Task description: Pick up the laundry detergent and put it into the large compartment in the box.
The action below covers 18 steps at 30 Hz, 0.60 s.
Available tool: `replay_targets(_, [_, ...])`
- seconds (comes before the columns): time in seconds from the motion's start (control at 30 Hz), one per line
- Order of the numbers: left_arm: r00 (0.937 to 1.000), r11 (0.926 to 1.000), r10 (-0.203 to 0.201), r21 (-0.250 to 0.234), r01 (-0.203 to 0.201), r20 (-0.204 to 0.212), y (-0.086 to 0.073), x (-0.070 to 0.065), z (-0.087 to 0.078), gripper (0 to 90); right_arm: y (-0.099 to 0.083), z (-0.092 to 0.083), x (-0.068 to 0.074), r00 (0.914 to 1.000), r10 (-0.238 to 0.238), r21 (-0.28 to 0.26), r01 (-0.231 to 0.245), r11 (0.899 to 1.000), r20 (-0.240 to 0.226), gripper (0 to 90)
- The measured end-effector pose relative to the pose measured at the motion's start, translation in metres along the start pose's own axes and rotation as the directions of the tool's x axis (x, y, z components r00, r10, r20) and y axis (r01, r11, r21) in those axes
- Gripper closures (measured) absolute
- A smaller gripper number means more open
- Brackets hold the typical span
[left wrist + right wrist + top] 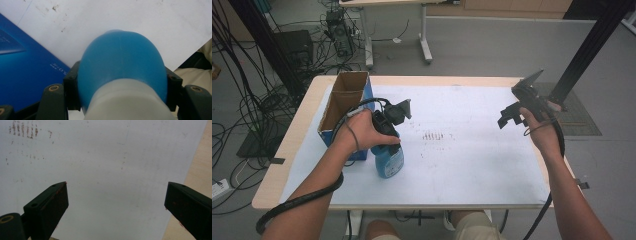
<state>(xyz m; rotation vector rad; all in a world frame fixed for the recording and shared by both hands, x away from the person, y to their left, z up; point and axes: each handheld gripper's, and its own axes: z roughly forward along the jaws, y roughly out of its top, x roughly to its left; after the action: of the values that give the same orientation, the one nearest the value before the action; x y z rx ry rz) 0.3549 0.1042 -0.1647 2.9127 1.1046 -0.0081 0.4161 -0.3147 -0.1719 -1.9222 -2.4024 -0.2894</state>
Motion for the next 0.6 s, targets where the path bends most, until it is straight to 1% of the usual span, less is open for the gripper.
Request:
replay_targets(0.17, [1.0,1.0,0.002,0.007,-0.002,0.0,0.0018,0.0001,0.0,36.7,0.0,0.0001,-0.0006,1.0,0.003,0.001,-0.003,1.0,-0.001,5.2])
replay_targets(0.6, [1.0,1.0,0.003,0.002,-0.003,0.002,0.0006,0.0007,0.0,36.8,0.0007,0.0009,0.0001,1.0,-0.002,0.0,0.002,1.0,-0.004,5.2])
